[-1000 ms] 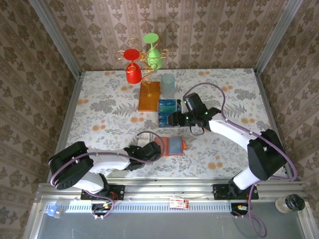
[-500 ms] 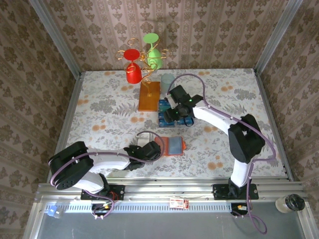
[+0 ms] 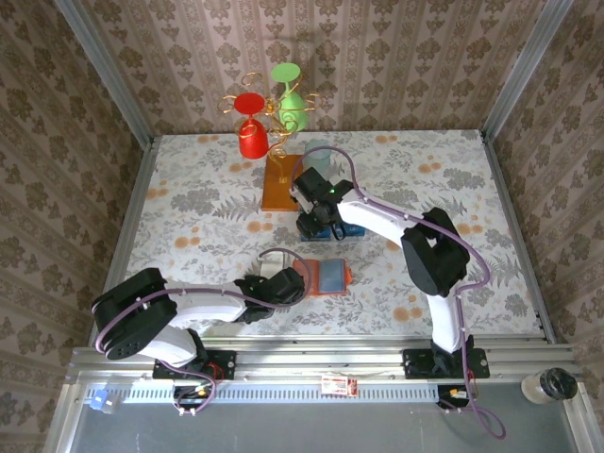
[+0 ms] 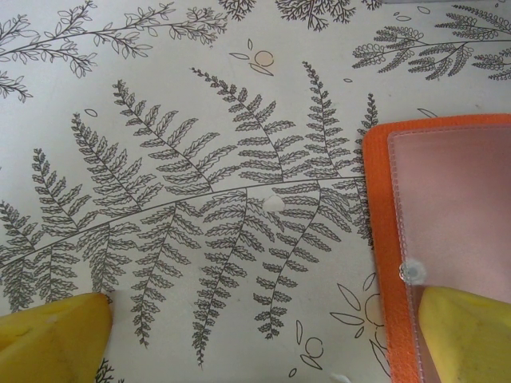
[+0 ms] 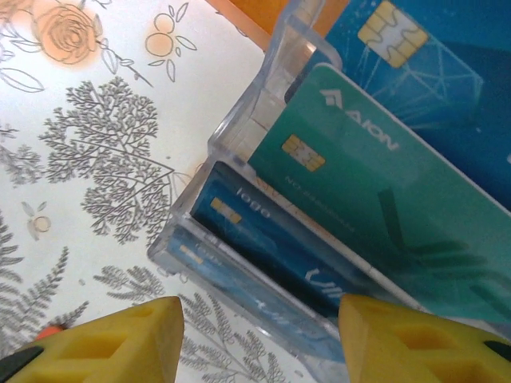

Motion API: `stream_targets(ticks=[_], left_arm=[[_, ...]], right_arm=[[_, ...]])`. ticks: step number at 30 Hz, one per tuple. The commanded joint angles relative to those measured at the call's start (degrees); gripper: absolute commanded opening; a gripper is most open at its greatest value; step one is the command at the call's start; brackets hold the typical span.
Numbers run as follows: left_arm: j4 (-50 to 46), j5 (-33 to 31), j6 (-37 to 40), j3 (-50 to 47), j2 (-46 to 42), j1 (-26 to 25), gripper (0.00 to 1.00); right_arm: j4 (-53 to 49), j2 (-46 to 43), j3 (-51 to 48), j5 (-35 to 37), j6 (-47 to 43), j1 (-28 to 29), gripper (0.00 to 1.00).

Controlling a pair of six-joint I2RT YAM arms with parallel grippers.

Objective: Put the credit cards into the card holder

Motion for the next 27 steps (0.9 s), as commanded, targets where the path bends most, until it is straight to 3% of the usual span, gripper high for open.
stream_targets(ticks=[1, 6, 22, 27], left_arm=[[-0.51, -0.68, 0.64, -0.28, -0.38, 0.42, 1.0], [-0.33, -0.68, 0.64, -0.11, -0.19, 0.42, 1.0], [-0.26, -0.59, 0.79, 0.1, 0.05, 0.6, 1.0], [-0.29, -0.68, 0.8, -0.01, -0.1, 0.55, 1.0]], right_arm=[[-3.23, 2.3, 1.94, 4.1, -2.77, 0.52, 0.54], [-4.16, 3.1, 1.67, 4.38, -4.13, 0.9, 0.51], [-4.09, 1.99, -1.27, 2.96, -5.23, 0.91, 0.17], [-4.4, 1.55, -2.18, 4.91, -5.96, 0.79, 0.12]])
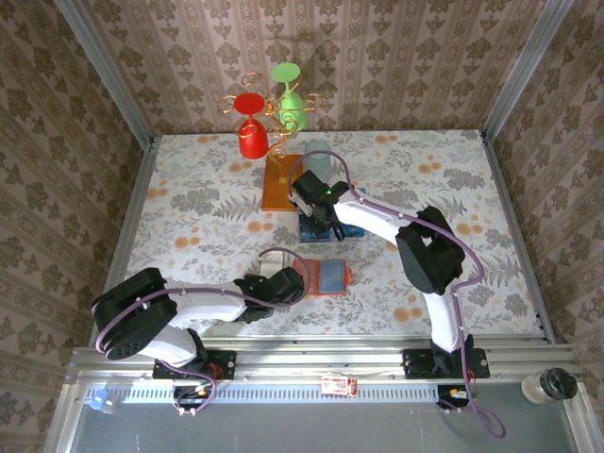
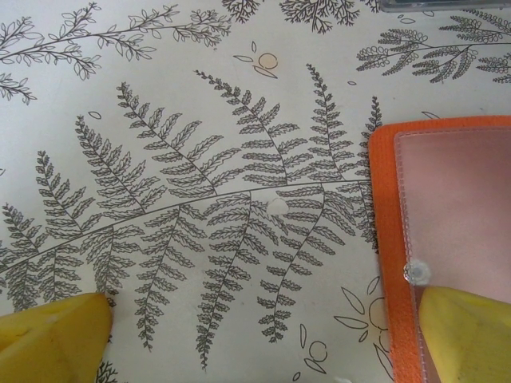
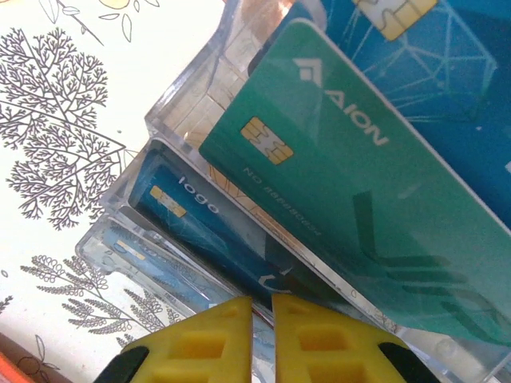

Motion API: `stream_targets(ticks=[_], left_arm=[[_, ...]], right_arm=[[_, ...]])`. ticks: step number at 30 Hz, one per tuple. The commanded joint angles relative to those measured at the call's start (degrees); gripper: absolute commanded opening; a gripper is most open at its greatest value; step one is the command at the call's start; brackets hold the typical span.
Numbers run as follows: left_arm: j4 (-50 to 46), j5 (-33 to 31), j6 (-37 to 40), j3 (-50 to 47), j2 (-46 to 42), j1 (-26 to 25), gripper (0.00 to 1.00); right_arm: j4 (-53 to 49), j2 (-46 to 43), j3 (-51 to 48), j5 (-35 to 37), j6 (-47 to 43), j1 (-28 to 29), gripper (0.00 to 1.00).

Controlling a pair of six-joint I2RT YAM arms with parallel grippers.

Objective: Put the credit cards into the card holder

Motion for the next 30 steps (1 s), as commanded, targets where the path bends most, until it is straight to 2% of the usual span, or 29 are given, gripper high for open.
stream_targets(ticks=[1, 24, 30], left_arm=[[-0.28, -0.7, 0.57, 0.03, -0.13, 0.27, 1.0], [0.18, -0.74, 0.81, -0.16, 0.07, 0.35, 1.0], [0.41, -0.61, 0.88, -0.19, 0.33, 0.35, 1.0]], right_arm=[[-3.19, 0.09, -2.45, 1.23, -1.1, 0.12, 0.11], [-2.47, -6.02, -9.77, 3.73, 4.75, -7.51, 0.08], [-2.49, -8.25, -10.88, -1.36, 5.03, -7.5, 0.12]])
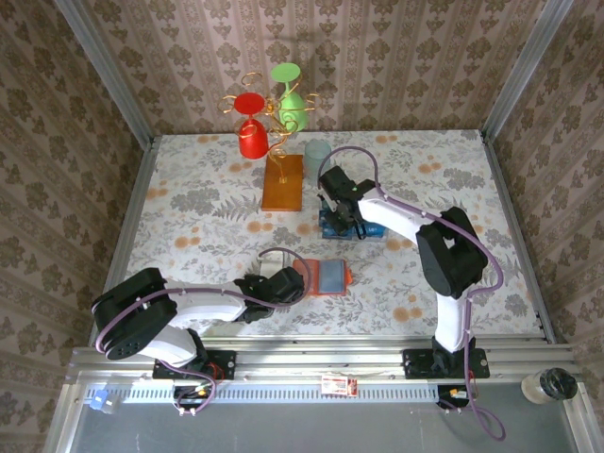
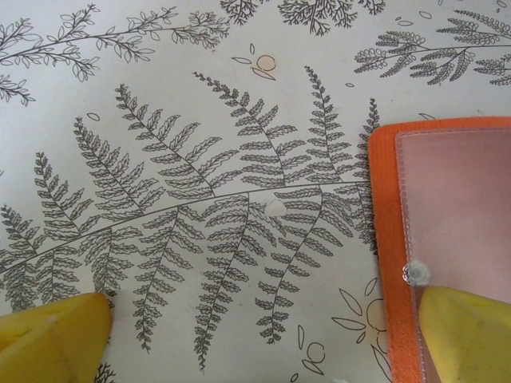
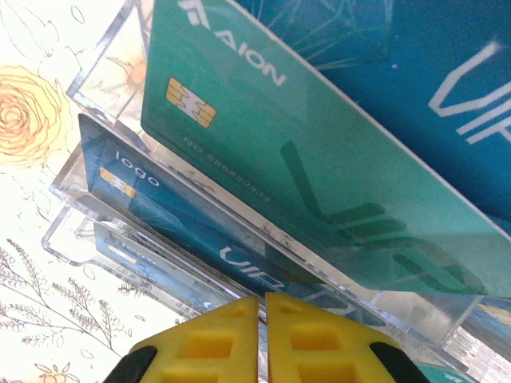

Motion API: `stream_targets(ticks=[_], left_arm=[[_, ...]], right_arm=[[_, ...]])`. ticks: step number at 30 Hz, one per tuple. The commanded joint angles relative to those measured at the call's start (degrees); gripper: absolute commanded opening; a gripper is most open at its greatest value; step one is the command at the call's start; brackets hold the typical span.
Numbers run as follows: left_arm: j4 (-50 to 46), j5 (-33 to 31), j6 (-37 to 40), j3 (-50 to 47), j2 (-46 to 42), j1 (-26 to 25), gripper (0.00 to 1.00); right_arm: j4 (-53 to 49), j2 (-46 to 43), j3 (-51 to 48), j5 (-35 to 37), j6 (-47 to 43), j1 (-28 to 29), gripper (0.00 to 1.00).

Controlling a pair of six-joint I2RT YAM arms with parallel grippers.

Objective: Put the credit cards into the card holder

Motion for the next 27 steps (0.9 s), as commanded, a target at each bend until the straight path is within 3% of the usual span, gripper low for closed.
stream_targets(ticks=[1, 4, 8, 20, 27], left_arm=[[0.15, -0.61, 0.92, -0.19, 0.38, 0.29, 1.0], [0.29, -0.61, 0.88, -0.19, 0.42, 0.43, 1.0], [0.45, -0.54, 0.8, -0.28, 0.38, 0.44, 1.0], [0.92, -0.28, 0.78, -0.2, 0.69, 0.44, 1.0], [1.1, -0.17, 0.79, -0.1, 1.12, 0.44, 1.0]], right_arm=[[-4.27, -1.37, -1.31, -3.02, 0.94, -0.16, 0.16], [-4.48, -1.09, -0.71, -3.85, 0.19, 0.22, 0.3], [-4.84, 0.13, 0.41, -3.79, -1.52, 1.01, 0.37], [-3.74, 1.49, 1.23, 5.0, -10.18, 5.2, 0.37], [-4.23, 1.86, 2.28, 6.43, -12.07, 5.25, 0.36]])
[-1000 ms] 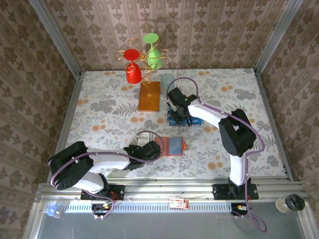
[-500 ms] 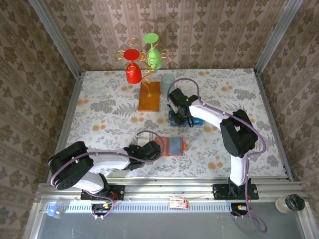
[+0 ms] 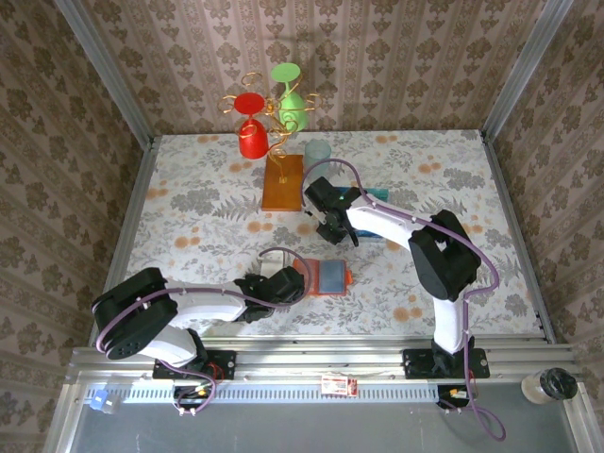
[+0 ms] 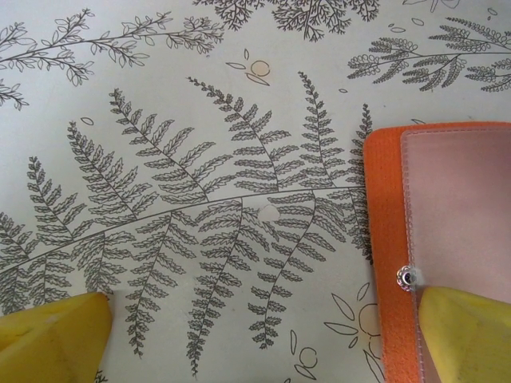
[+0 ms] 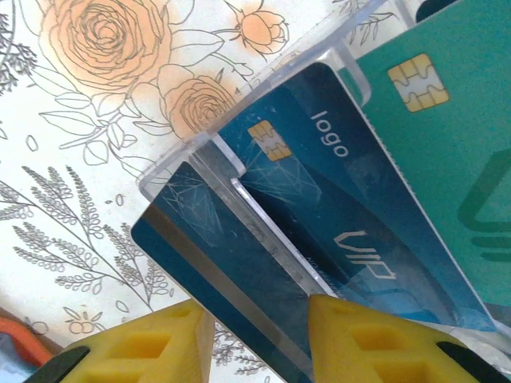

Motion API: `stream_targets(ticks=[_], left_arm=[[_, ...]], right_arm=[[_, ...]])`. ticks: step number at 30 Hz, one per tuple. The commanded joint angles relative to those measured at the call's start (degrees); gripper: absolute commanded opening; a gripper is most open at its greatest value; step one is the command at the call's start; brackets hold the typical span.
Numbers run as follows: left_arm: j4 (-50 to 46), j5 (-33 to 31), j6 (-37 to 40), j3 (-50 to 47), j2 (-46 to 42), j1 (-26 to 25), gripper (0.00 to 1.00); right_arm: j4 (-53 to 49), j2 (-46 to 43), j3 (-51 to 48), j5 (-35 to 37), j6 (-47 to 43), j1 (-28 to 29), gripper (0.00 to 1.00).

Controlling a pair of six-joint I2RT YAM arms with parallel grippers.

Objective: Put the credit cards into the card holder

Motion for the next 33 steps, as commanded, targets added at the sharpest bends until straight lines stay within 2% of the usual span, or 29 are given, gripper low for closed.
stream_targets(ticks=[1, 5, 12, 16, 27, 33], left_arm=[[0.2, -0.11, 0.82, -0.09, 0.84, 0.39, 1.0], [0.17, -0.11, 0.76, -0.19, 0.74, 0.33, 1.0], [0.29, -0.06, 0.69, -0.19, 0.7, 0.3, 1.0], [0.24, -0.11, 0.68, -0.19, 0.67, 0.36, 1.0], [0.37, -0.25, 0.77, -0.45, 0.4, 0.27, 1.0], [0.0, -0.37, 0.57, -0.52, -0.04, 0.27, 1.0]], right_arm=[[-1.69, 0.98, 1.79, 2.59, -2.25, -0.01, 0.35], [-1.9, 0.84, 1.65, 3.15, -2.45, -0.01, 0.3], [-2.38, 0.61, 1.44, 3.13, -2.56, -0.28, 0.09], [-3.36, 0.21, 1.57, 3.12, -2.21, -0.58, 0.02], [-4.1, -2.55, 1.28, 2.39, 0.06, -1.46, 0.0], [-3.75, -7.14, 3.66, -1.96, 2.96, -1.48, 0.0]])
